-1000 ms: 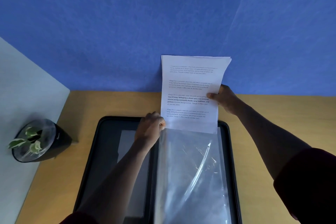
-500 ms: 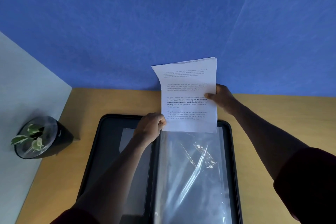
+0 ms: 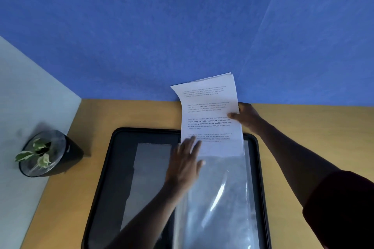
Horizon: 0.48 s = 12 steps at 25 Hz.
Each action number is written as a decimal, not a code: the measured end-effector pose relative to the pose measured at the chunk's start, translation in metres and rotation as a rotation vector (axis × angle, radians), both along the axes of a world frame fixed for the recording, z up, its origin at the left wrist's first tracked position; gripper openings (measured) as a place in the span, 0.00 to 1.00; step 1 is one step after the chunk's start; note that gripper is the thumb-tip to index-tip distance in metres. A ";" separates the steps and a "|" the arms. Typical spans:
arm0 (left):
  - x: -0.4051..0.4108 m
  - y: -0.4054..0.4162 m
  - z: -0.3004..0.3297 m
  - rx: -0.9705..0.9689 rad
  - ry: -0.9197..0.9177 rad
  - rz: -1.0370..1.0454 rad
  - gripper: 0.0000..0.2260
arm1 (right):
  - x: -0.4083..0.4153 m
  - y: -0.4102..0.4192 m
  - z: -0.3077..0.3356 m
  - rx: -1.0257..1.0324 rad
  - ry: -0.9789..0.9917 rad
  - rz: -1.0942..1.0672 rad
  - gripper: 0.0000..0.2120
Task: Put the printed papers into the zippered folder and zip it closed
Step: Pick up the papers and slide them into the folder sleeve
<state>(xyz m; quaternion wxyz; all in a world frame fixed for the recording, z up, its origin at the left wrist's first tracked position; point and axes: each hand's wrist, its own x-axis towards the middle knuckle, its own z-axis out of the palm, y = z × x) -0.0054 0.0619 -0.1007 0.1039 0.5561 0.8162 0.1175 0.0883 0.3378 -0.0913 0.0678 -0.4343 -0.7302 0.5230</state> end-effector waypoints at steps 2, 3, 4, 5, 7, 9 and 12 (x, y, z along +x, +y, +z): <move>0.031 -0.018 -0.010 -0.091 -0.046 -0.079 0.35 | 0.001 -0.001 -0.002 -0.008 -0.024 -0.044 0.16; 0.043 -0.025 -0.015 -0.147 -0.064 -0.088 0.39 | 0.001 -0.001 -0.003 -0.001 -0.036 -0.062 0.15; 0.051 -0.030 -0.019 -0.195 -0.075 -0.084 0.42 | 0.001 -0.002 -0.004 0.001 -0.043 -0.069 0.14; 0.056 -0.033 -0.023 -0.234 -0.075 -0.082 0.44 | 0.002 -0.003 -0.005 -0.014 -0.041 -0.070 0.13; 0.060 -0.033 -0.026 -0.276 -0.057 -0.083 0.47 | 0.005 -0.007 -0.007 -0.085 -0.027 -0.074 0.12; 0.059 -0.031 -0.025 -0.286 -0.062 -0.073 0.48 | 0.010 -0.012 -0.009 -0.137 -0.040 -0.069 0.11; 0.062 -0.026 -0.027 -0.300 -0.077 -0.049 0.49 | 0.020 -0.019 -0.013 -0.183 -0.045 -0.044 0.10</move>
